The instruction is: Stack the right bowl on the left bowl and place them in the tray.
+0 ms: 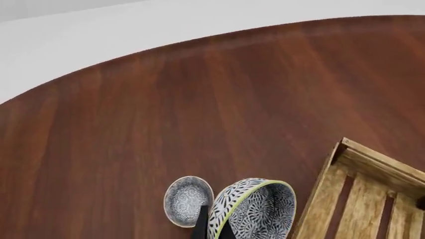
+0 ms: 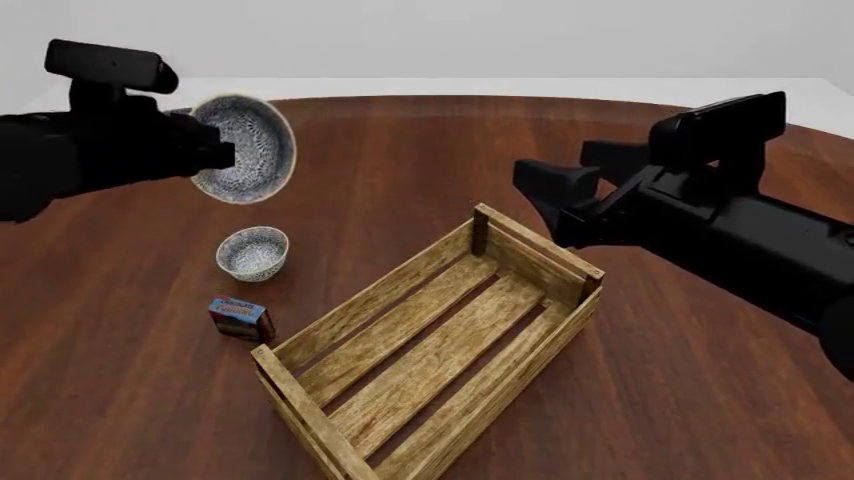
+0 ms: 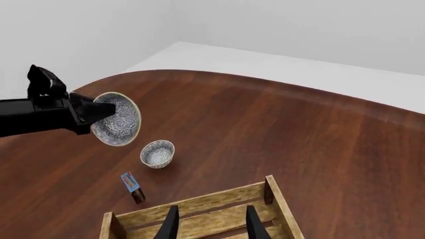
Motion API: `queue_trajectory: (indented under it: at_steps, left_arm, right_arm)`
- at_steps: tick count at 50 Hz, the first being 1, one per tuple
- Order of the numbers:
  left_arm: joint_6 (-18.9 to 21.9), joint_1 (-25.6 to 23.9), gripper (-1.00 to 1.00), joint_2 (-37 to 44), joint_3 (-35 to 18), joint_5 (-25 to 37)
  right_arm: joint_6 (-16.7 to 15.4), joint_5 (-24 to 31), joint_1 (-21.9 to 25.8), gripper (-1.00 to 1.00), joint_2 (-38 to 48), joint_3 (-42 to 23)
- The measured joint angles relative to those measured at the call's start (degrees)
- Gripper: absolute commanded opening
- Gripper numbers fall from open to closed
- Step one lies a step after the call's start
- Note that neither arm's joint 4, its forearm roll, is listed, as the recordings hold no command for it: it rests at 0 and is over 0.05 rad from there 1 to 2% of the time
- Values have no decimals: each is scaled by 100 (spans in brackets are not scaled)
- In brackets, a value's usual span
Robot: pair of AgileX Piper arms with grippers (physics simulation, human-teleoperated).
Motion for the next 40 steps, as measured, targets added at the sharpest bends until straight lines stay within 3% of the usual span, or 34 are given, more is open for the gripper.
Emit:
queue_trajectory:
  at_steps: [40]
  left_arm:
    - [-715, 617, -100, 1551, -254, -646]
  right_arm:
    - [0, 9, -36, 100, -37, 17]
